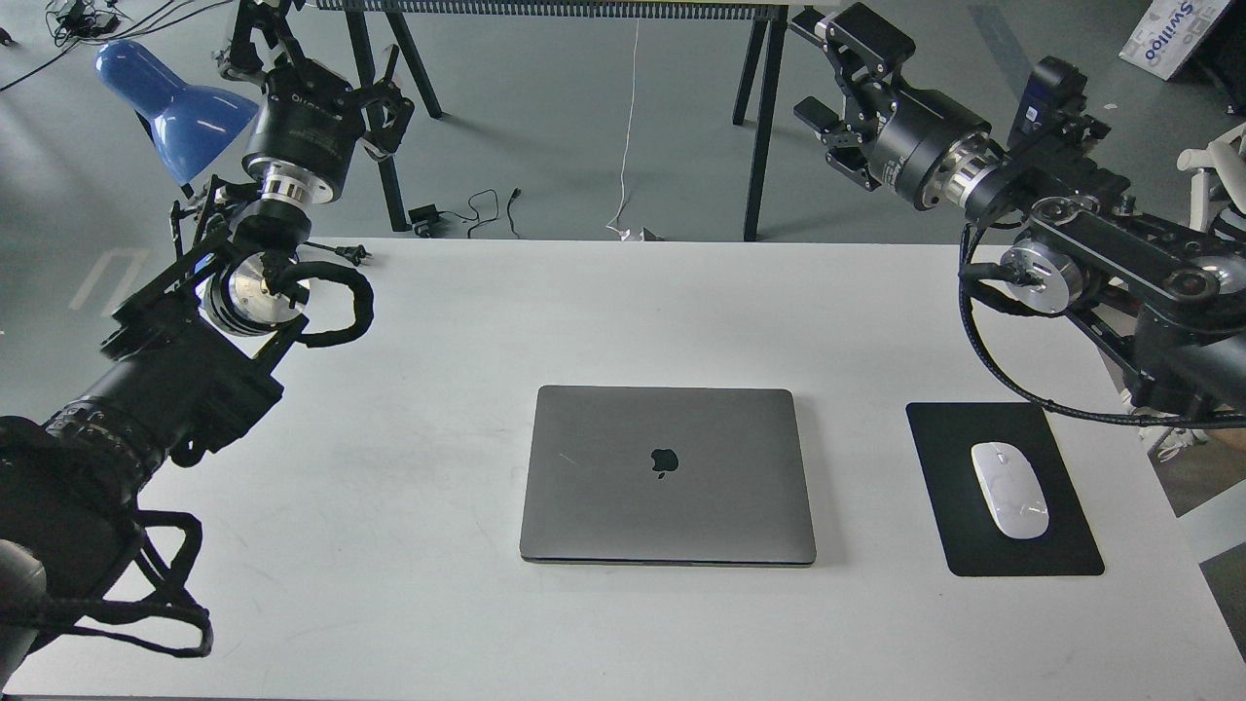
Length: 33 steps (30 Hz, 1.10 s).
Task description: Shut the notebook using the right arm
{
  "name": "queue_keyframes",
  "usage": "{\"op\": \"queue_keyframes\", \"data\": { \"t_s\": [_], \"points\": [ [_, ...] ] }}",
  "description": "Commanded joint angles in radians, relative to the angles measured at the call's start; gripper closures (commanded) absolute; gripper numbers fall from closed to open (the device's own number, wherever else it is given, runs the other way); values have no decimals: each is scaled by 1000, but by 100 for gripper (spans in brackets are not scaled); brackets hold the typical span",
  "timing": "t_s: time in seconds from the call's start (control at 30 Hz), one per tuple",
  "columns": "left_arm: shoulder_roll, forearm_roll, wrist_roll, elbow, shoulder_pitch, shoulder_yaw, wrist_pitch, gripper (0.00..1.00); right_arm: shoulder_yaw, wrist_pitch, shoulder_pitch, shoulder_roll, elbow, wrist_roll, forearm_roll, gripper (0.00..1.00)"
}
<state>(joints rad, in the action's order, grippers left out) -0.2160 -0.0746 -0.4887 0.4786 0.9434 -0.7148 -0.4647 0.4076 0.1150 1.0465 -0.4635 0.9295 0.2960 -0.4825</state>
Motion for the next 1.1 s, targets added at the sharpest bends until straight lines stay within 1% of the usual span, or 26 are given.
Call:
{"op": "queue_keyframes", "data": {
  "t_s": [0.0, 0.17, 0.27, 0.4, 0.63, 1.07],
  "points": [
    [1, -1, 0, 0, 0, 0, 0, 0, 57, 44, -32, 0, -41, 8, 1, 2],
    [1, -1, 0, 0, 0, 0, 1, 0, 140, 78, -82, 9, -76, 18, 31, 2],
    [3, -1, 0, 0, 0, 0, 3, 0, 160, 88, -92, 38, -118, 28, 58, 2],
    [3, 1, 0, 0, 0, 0, 3, 0, 180, 66, -92, 78, -130, 28, 59, 2],
    [3, -1, 0, 0, 0, 0, 5, 0, 211, -6, -112, 98, -123, 25, 59, 2],
    [3, -1, 0, 0, 0, 0, 5, 0, 211, -38, -114, 105, -113, 26, 58, 2]
  ]
}}
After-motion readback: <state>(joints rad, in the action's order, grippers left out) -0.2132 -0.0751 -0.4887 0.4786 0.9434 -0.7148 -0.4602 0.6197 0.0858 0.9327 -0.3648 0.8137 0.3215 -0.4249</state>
